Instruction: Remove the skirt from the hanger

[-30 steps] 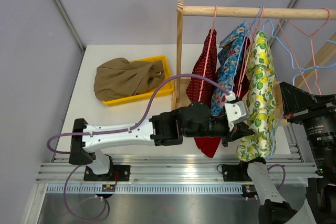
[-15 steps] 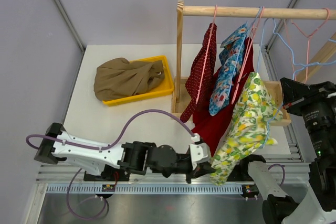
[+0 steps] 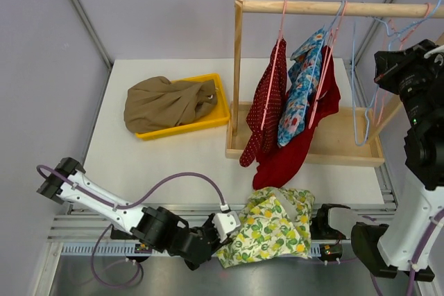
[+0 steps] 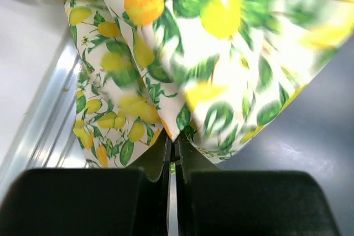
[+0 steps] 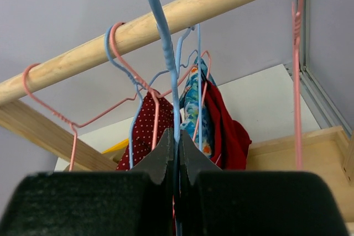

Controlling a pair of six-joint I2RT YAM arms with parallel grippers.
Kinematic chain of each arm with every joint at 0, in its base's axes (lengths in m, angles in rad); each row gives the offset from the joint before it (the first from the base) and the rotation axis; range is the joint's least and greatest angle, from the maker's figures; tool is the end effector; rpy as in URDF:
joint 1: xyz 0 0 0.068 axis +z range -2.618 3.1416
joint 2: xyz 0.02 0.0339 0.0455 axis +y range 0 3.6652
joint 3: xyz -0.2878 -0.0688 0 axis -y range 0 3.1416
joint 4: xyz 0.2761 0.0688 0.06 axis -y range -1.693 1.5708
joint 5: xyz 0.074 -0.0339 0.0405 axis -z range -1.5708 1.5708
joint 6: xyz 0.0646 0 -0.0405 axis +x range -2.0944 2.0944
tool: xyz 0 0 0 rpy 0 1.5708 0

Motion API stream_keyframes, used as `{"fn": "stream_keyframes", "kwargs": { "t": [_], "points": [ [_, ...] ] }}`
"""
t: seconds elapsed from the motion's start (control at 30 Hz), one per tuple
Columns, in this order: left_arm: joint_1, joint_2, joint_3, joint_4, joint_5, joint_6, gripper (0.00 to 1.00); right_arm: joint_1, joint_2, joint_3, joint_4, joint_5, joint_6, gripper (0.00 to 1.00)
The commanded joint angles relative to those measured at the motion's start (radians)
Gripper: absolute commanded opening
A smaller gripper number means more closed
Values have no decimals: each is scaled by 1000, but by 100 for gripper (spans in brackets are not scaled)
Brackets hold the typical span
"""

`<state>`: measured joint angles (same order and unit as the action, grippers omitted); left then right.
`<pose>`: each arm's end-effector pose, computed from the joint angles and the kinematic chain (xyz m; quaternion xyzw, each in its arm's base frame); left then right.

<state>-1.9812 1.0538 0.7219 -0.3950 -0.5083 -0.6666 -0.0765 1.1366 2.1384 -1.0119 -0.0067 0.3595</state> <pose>-0.0732 -0.2471 0.2438 0.4580 0.7619 -0.3283 0.3193 0.1354 -0.0099 0.6381 0.1514 0.6944 0.1016 0.6962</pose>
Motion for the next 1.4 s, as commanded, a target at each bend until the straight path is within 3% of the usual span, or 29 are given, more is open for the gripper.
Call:
{"fn": "stream_keyframes", "kwargs": {
  "t": [0.0,0.17,0.37,0.47,0.6,0.67,0.83,0.87,0.93,0.97,1.0,1.03,1.1,1.23,1.27,1.3,1.37],
  "points": [
    [-15,-72,74,-112,-208,-85,0,4,35,-1,186,34,-54,0],
    [10,-101,210,-301,-412,25,0,4,90,-104,297,11,-74,0],
    [318,-185,316,-217,-316,390,0,6,156,-173,358,11,-79,0],
    [491,-201,393,-174,-257,579,0,4,147,-227,369,13,-85,0],
    [815,-134,566,-121,-122,787,0,4,101,-334,384,28,-87,0],
    [1001,-88,628,-99,-9,817,0,3,69,-397,389,28,-80,0],
    [1321,142,886,-53,157,814,0,4,25,-482,389,30,-70,0],
    [1410,193,945,-65,177,806,0,3,17,-492,380,33,-67,5],
    [1491,320,1092,-105,224,756,0,3,8,-499,374,39,-71,45],
    [1556,353,1125,-114,237,742,0,3,0,-499,372,42,-74,60],
    [1582,377,1143,-119,255,714,0,3,-6,-500,369,54,-79,85],
    [1605,399,1149,-119,289,701,0,3,-12,-492,363,68,-86,93],
    [1647,422,1095,-101,303,676,0,3,-31,-480,351,109,-85,99],
    [1662,388,875,-55,269,586,0,4,-66,-428,322,108,-83,100],
    [1664,370,813,-42,267,567,10,3,-80,-398,319,103,-80,99],
    [1664,341,715,-32,263,527,60,3,-87,-382,315,97,-74,99],
    [1665,310,631,-15,263,493,99,3,-103,-332,309,79,-62,99]
  ]
}}
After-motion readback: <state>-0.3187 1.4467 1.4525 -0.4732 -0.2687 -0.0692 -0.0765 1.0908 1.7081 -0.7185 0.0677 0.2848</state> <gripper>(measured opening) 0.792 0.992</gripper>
